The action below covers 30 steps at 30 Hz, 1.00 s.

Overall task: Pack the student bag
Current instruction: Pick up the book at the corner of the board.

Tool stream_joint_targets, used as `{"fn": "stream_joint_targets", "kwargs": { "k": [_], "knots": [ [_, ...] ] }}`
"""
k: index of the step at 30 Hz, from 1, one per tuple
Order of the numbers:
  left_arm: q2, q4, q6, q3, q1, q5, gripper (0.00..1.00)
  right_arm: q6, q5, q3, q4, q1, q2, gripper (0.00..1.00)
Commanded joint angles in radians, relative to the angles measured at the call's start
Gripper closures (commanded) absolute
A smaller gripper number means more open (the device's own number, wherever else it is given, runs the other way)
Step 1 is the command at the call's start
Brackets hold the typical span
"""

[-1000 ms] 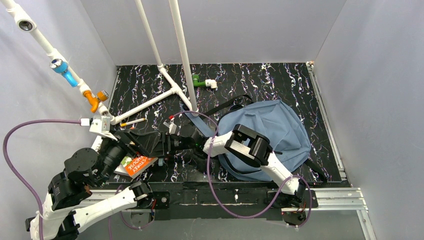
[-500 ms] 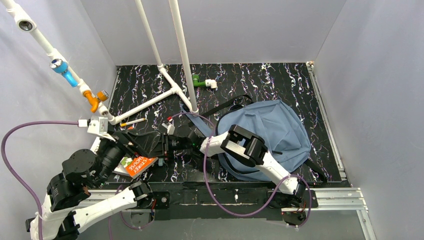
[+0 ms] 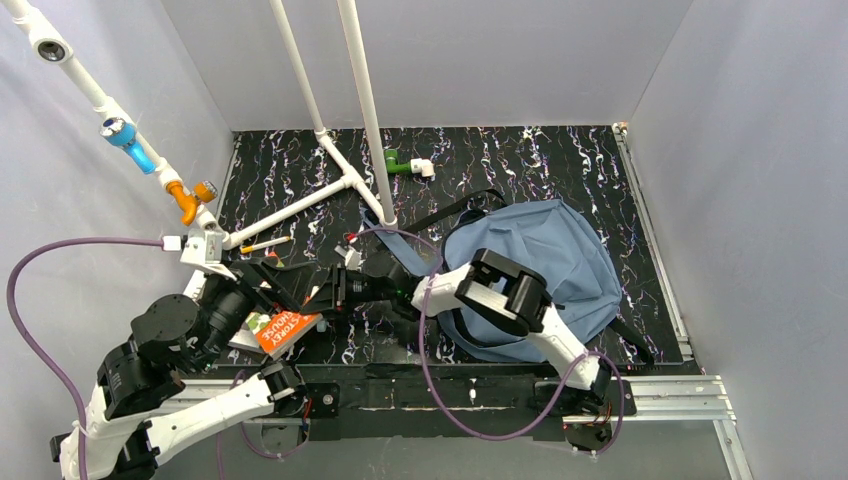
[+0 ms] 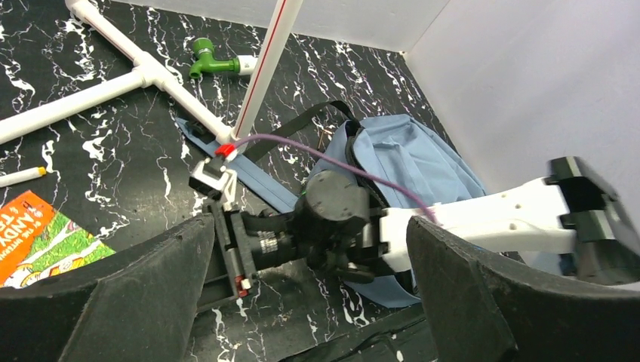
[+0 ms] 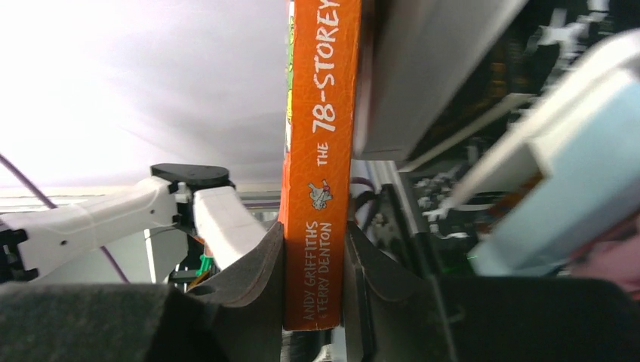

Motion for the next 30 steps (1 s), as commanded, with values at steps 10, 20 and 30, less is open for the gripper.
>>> {"fn": "stream_joint_targets", "kwargs": {
  "k": [10,20,30],
  "knots": [
    [0.089,0.049,-0.011,0.071,0.001,0.015,0.02,-0.221,0.039,-0.157,-0.252,-0.021,-0.538,0.99],
    [0.144,0.115,-0.060,0.038,0.001,0.090,0.02,-0.653,0.151,-0.391,-0.853,-0.080,-1.055,0.99],
    [0.333,0.282,-0.110,0.007,0.001,0.282,0.02,-0.673,0.650,-0.284,-1.478,-0.137,-1.424,0.99]
  ]
}}
